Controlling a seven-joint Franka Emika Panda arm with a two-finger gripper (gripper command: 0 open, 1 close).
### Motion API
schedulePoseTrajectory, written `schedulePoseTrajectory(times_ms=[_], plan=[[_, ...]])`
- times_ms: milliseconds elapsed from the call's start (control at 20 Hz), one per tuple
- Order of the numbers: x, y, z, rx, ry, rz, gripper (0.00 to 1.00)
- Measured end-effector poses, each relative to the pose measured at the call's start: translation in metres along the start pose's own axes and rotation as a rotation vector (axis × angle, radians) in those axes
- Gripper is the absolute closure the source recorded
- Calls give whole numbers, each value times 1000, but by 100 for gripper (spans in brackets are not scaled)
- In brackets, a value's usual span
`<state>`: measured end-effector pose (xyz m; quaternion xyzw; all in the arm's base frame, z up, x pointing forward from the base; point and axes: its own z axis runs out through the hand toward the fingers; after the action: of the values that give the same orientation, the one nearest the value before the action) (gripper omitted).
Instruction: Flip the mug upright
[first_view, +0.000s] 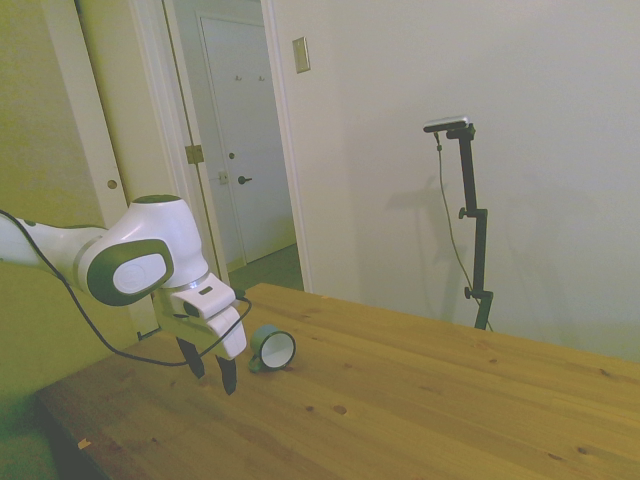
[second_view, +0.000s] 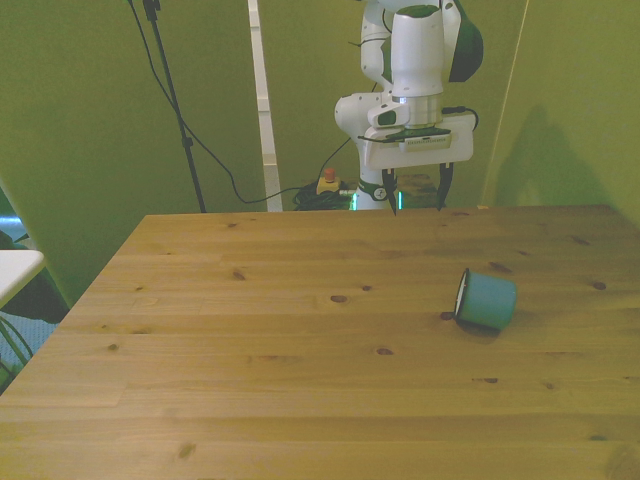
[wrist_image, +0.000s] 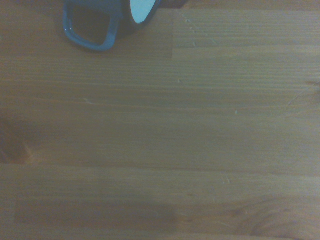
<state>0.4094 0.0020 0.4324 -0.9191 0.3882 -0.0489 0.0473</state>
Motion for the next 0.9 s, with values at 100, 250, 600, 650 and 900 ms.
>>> schedulePoseTrajectory(times_ms=[100,250,600,650,900], plan=[[1,-2,0,0,14,8,0],[8,-10,5,30,53,18,0],[66,-47,-28,133,82,72,0],[87,-64,-26,132,72,89,0],[94,-79,-26,165,58,111,0]])
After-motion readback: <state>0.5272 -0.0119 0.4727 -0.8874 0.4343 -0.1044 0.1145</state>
